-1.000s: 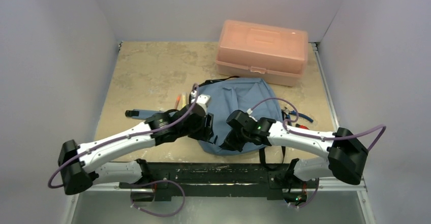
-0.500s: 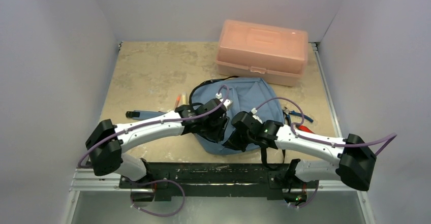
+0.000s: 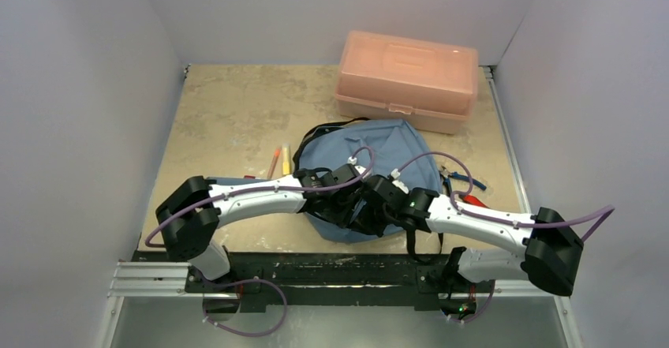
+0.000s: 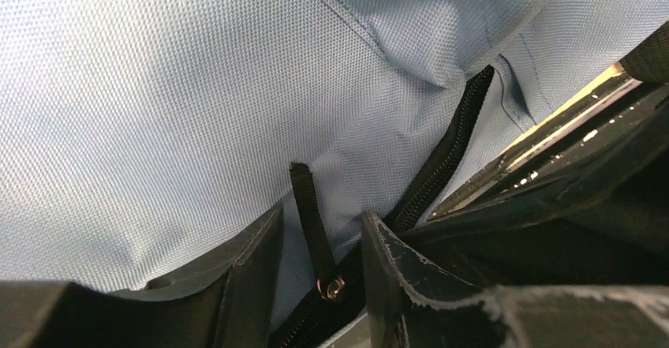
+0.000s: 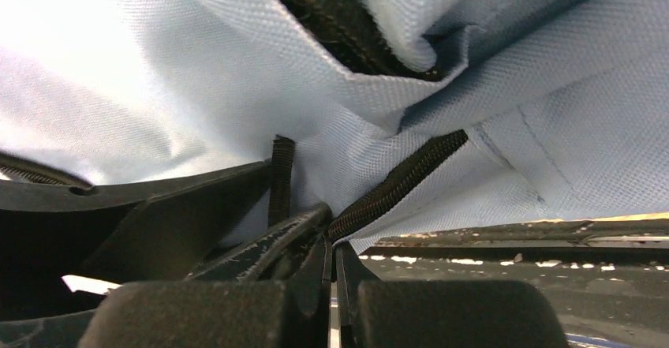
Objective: Pack the student bag
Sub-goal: Zip the student bag at the center of the board.
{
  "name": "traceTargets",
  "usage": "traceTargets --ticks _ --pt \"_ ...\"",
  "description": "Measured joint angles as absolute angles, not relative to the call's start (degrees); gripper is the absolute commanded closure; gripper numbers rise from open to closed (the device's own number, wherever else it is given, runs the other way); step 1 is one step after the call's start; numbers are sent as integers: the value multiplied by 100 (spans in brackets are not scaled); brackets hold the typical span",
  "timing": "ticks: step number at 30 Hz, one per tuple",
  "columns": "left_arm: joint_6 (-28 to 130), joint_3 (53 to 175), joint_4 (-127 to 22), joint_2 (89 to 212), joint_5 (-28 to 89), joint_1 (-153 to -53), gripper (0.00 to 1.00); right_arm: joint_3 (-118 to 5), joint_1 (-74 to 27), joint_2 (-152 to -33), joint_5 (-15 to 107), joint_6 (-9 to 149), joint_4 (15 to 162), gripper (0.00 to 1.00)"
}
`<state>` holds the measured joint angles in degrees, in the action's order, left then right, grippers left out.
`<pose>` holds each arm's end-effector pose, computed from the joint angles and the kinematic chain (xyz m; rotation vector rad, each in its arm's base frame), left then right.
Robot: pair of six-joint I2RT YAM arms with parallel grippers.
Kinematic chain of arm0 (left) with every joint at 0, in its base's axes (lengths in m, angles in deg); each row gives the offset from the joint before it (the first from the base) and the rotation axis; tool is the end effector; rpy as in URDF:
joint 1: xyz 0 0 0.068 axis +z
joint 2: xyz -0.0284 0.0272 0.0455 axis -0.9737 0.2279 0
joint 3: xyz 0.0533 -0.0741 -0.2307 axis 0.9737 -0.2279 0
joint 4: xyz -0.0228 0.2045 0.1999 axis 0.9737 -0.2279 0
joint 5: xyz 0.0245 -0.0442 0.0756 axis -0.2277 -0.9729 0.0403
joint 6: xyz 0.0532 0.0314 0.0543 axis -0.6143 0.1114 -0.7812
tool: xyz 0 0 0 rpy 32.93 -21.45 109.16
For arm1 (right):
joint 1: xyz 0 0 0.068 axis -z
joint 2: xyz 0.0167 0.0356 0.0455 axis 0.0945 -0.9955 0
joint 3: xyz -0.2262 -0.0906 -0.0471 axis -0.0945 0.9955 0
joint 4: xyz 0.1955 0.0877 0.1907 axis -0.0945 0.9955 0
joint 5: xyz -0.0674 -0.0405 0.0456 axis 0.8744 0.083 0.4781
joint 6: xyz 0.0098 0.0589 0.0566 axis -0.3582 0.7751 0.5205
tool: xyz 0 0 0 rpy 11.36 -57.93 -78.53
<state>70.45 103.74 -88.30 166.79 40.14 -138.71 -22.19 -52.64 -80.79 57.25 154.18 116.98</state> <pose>0.1696 -0.3134 0.1391 0.7316 2.6728 -0.4433 0.1539 0.2384 0.1409 0.8310 2.7015 0.7832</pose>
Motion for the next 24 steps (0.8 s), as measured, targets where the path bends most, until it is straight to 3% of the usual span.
traceTargets --ticks 1,3,4,11,16,24 --pt "7032 10374 -8780 16738 4055 -13906 68 -2180 -5264 -8081 5727 15426 11715 100" --pt "7010 10374 -8723 16819 4167 -13944 93 -2101 -5264 -8070 5762 15457 11752 100" --pt "7028 10374 -8703 16843 4239 -13950 100 -2079 -5262 -8062 5773 15468 11770 100" --pt "7060 10028 -8489 16397 5430 -14188 100 -2033 -5275 -7710 6119 15649 11943 100" --pt "7200 9556 -8176 15046 6215 -14243 100 -1633 -5297 -6833 6540 15824 12023 100" --pt "7644 8728 -7816 13354 6411 -13557 100 -1380 -5308 -6088 7316 15855 12183 100"
